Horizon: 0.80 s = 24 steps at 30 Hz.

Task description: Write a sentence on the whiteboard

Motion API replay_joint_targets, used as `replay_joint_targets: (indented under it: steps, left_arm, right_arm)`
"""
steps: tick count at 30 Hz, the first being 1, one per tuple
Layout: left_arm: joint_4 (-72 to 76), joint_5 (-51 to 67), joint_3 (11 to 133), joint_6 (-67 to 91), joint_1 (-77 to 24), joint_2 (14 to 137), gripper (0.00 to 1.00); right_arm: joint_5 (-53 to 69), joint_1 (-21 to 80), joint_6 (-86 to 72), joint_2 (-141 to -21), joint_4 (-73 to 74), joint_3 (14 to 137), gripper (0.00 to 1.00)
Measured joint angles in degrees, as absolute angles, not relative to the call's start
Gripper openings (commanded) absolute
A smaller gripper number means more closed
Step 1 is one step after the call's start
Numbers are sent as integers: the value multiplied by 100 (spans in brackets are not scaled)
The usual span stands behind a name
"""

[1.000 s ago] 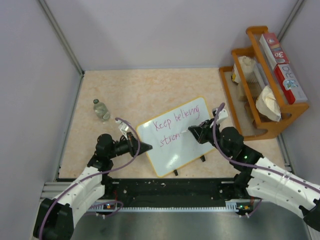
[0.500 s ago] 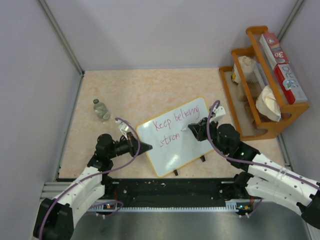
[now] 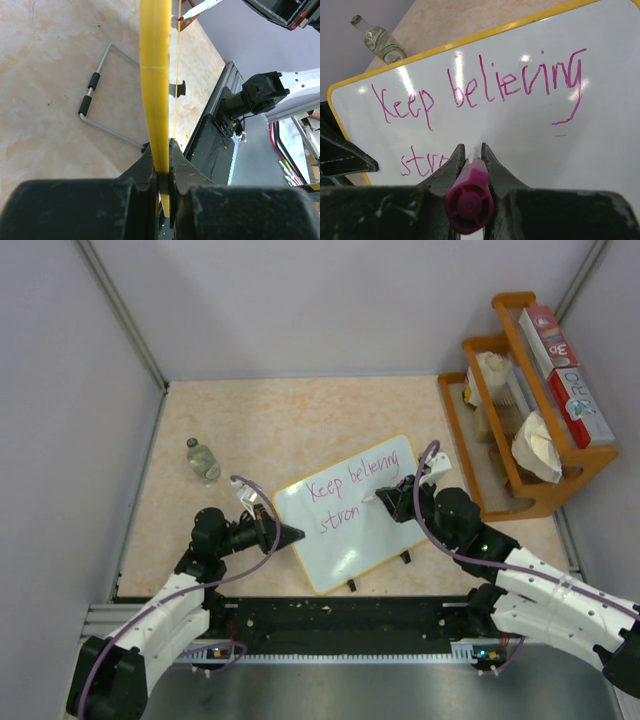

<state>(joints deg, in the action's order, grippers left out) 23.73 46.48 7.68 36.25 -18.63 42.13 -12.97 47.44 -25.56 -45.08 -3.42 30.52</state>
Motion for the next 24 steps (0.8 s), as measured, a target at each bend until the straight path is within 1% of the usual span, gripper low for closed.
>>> replay_joint_targets:
  steps: [12, 24]
  left_arm:
    - [2375, 4652, 768, 3625, -1863, 4211, 0]
    - [2366, 4646, 768, 3627, -1863, 4211, 0]
  right_arm:
    - [-1074, 4744, -2574, -4519, -336, 3030, 0]
    - [-1002, 4744, -2683, -4300, -257, 2762, 0]
